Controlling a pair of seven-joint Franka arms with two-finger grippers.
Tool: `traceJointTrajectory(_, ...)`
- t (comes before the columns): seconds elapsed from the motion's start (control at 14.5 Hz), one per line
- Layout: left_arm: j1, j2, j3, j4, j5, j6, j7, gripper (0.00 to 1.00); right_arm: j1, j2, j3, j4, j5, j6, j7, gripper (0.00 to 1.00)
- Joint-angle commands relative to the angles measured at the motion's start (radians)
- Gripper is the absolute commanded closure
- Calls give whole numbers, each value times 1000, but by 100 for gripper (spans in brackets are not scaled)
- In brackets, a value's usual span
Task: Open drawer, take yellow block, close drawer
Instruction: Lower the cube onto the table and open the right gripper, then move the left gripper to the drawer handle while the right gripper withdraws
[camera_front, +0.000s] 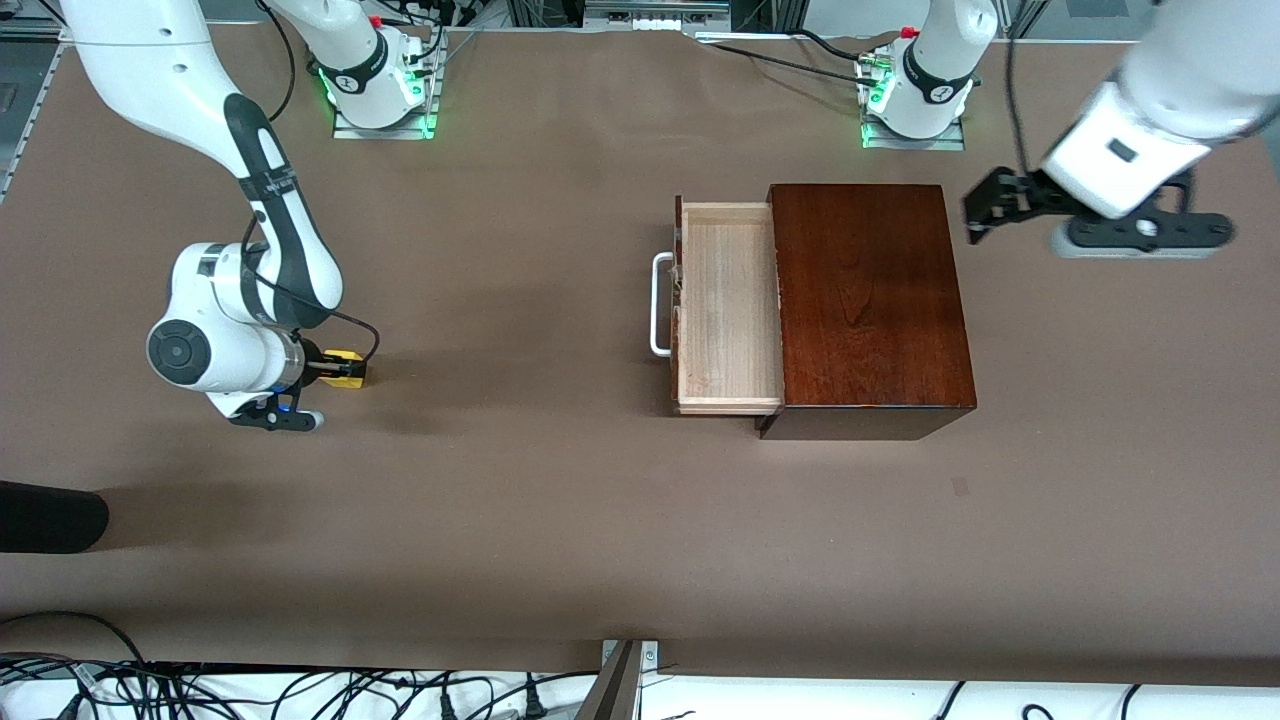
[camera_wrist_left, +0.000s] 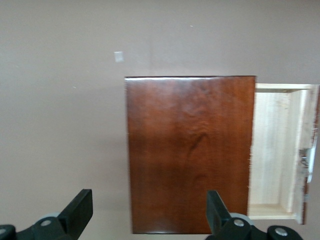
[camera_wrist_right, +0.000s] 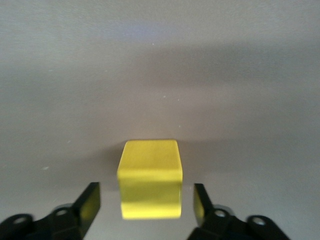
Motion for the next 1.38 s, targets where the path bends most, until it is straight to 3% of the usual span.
traceJointTrajectory(0.0, -103, 77, 11, 92, -21, -32, -158, 0, -20, -113, 25, 6, 12, -120, 11, 0)
traceJointTrajectory(0.28, -232, 119, -1, 87, -22, -30, -466, 0, -26, -313, 14, 22, 5, -272, -28, 0)
traceJointTrajectory(0.48, -257, 177, -96, 83, -22, -21, -737, 0, -26, -458, -4, 36, -4, -372, -51, 0)
traceJointTrajectory(0.62, -312, 237, -116, 93, -24, -3, -897, 0, -26, -549, -1, 40, -7, -427, -68, 0)
traceJointTrajectory(0.83, -387, 327, -129, 97, -24, 123, -1109, 0, -25, -647, 25, 28, -62, -456, -87, 0)
traceJointTrajectory(1.04, -443, 427, -129, 120, -24, 250, -1270, 0, -26, -687, 33, -1, -80, -461, -93, 0)
traceJointTrajectory(1.25, -487, 542, -129, 201, -24, 285, -1394, 0, -23, -680, 34, 14, -113, -487, -91, 0)
traceJointTrajectory(1.31, -492, 565, -129, 208, -24, 313, -1427, 9, -23, -680, 34, 16, -113, -487, -93, 0)
